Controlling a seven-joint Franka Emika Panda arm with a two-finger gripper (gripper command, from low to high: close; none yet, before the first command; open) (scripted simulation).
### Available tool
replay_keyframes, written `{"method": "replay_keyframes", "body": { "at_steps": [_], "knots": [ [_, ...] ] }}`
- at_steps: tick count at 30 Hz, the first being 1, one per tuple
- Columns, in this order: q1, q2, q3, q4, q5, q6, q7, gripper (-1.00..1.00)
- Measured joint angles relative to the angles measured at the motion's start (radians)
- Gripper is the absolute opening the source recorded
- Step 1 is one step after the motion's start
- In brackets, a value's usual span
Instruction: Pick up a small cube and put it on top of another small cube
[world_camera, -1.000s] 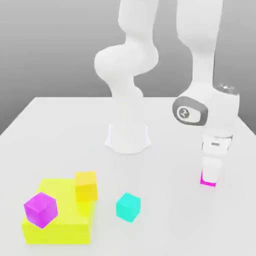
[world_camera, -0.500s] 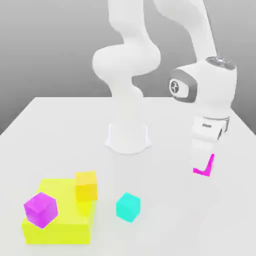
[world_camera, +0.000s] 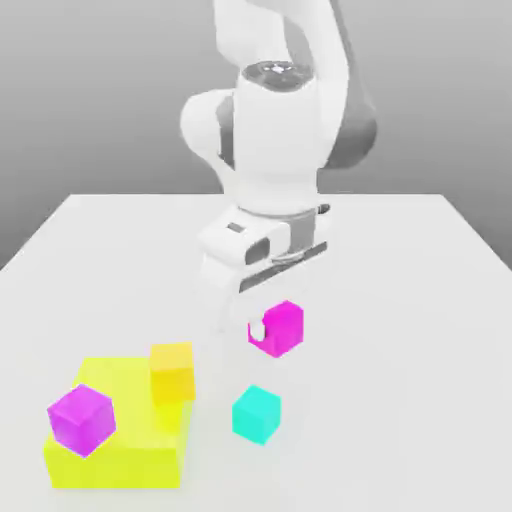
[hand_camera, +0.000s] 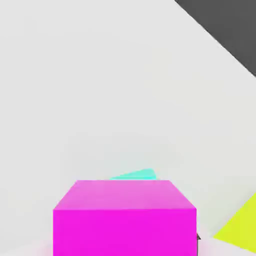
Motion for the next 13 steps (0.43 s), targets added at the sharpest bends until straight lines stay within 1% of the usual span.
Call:
{"method": "replay_keyframes", "body": {
  "at_steps": [4,6,9,10,13],
  "knots": [
    [-0.105,-0.053,-0.069,0.023,-0.05,-0.072,-0.036,-1.0],
    [-0.116,-0.019,-0.091,0.018,-0.046,-0.032,-0.053,-1.0],
    [-0.104,0.076,-0.114,-0.002,-0.018,0.081,-0.079,-1.0],
    [-0.101,0.109,-0.119,-0.009,-0.007,0.12,-0.088,1.0],
    [-0.101,0.109,-0.119,-0.009,-0.007,0.12,-0.088,1.0]
  ]
}}
